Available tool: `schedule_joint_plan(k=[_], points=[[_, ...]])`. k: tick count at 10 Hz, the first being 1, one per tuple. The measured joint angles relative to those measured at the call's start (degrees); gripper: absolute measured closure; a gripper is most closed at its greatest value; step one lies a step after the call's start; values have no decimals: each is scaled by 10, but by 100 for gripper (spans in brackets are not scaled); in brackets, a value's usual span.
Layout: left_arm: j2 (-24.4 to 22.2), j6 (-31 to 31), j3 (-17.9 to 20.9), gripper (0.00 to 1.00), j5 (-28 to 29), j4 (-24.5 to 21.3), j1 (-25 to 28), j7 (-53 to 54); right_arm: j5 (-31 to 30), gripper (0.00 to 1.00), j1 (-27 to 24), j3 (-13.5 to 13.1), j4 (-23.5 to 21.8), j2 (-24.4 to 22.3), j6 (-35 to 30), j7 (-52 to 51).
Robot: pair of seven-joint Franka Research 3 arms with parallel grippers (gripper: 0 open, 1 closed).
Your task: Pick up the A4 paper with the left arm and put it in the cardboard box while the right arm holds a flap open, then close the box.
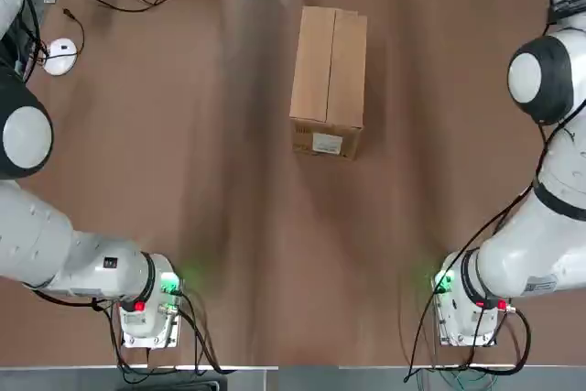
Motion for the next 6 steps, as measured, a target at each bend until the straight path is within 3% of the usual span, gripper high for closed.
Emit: schedule_joint_plan(k=[2, 6], points=[[-4, 0, -5, 0, 0, -2, 4, 0, -54, 2, -33, 0, 3, -22, 28, -27], [-5, 5, -3, 0, 0, -12, 3, -2, -65, 4, -128, -1, 1, -48, 52, -184]])
